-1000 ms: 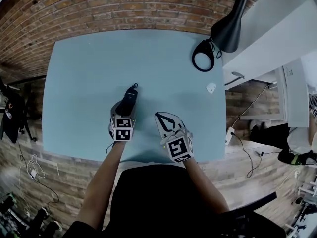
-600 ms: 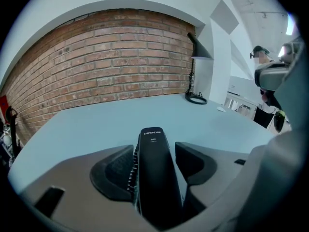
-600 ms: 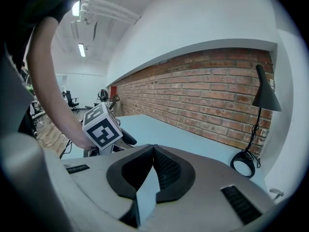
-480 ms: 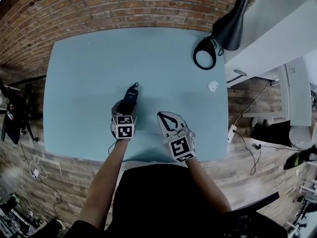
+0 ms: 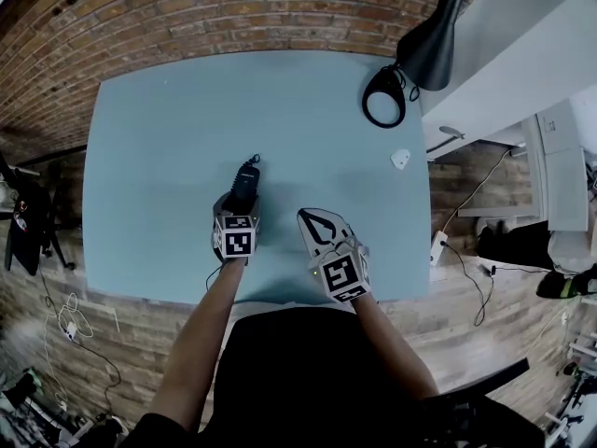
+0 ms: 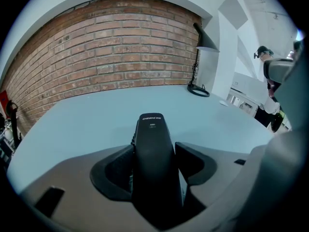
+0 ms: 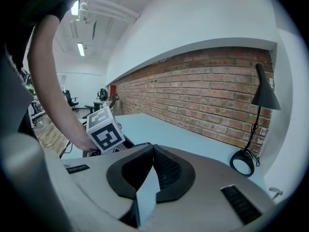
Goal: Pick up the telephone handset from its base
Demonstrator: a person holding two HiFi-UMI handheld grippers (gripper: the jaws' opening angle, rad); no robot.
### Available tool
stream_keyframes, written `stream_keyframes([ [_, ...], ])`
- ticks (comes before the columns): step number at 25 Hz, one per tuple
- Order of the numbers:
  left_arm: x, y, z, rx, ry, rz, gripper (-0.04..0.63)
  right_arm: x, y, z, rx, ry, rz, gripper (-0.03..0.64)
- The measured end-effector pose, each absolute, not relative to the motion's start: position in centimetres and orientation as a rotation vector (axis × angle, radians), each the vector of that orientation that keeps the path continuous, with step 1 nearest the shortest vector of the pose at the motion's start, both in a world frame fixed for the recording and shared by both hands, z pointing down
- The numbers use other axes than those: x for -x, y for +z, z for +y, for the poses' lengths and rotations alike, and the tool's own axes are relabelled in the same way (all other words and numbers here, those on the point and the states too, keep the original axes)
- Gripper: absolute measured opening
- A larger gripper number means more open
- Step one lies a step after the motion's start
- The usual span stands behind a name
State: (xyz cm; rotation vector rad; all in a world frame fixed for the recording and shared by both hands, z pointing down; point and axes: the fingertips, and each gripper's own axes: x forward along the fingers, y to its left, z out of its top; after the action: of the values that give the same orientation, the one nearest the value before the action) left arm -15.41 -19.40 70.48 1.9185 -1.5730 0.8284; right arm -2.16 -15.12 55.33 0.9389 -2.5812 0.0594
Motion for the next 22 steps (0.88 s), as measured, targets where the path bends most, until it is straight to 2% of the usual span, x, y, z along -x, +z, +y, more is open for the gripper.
stream_keyframes([
  [22, 15.68, 69.98, -19.00, -1.890, 0.784, -1.561, 0.272, 2.11, 55.29, -15.37, -0.949, 0.060, -2.576, 0.003],
])
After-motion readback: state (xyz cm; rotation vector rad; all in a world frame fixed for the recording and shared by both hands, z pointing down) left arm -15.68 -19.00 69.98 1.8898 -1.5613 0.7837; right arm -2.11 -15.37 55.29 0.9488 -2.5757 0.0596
